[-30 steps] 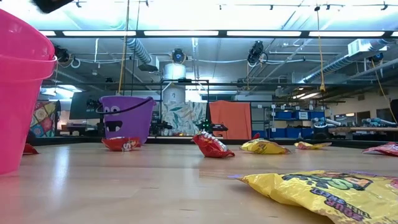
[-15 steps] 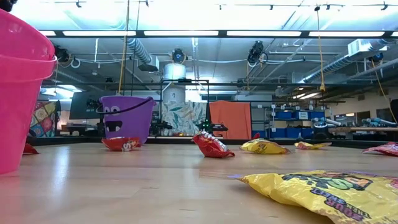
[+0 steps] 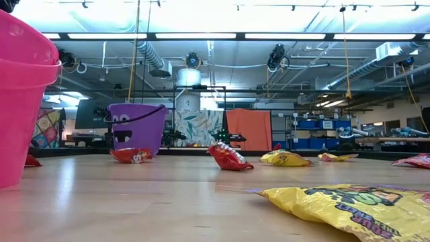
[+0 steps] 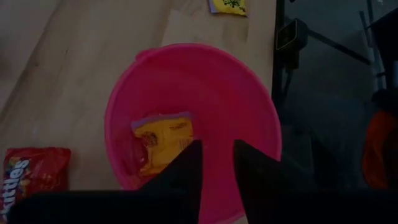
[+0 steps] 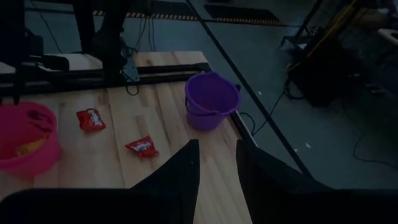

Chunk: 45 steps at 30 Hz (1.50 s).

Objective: Sort candy by brand, put in halloween buckets
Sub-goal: Put the yellow candy into the pink bucket, then put the red candy into the purple bucket

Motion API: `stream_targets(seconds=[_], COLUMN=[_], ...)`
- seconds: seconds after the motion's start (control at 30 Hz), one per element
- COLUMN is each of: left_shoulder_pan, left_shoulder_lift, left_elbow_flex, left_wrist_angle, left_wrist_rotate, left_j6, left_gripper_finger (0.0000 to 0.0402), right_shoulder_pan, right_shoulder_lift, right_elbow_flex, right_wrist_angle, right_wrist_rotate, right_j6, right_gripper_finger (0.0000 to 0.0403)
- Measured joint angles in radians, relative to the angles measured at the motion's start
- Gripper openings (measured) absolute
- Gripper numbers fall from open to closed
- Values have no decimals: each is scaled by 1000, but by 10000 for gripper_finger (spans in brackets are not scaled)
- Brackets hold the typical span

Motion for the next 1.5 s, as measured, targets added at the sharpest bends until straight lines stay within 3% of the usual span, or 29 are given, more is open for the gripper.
stream_targets(seconds=[0.43, 0.77, 1.17, 1.33, 1.5], left_shoulder_pan=[0, 0, 0, 29, 108], left_shoulder_lift=[-9, -39, -54, -105, -151], left_elbow_flex=[27, 156, 172, 152, 131], left_wrist_angle=[-84, -551, -841, -840, -836], left_wrist_rotate=[1, 18, -76, -108, -102], left_j6=[-14, -80, -111, -77, -8], left_gripper_finger=[104, 104, 104, 104, 104], right_shoulder_pan=[0, 5, -49, -123, -183], right_shoulder_lift=[0, 0, 0, -3, -9], right_elbow_flex=[0, 0, 0, 0, 0], right_wrist_angle=[0, 0, 42, 48, 50], right_wrist_rotate=[0, -76, -25, -49, -166], right_j6=[6, 51, -64, -57, 74], right_gripper_finger=[118, 118, 118, 118, 118])
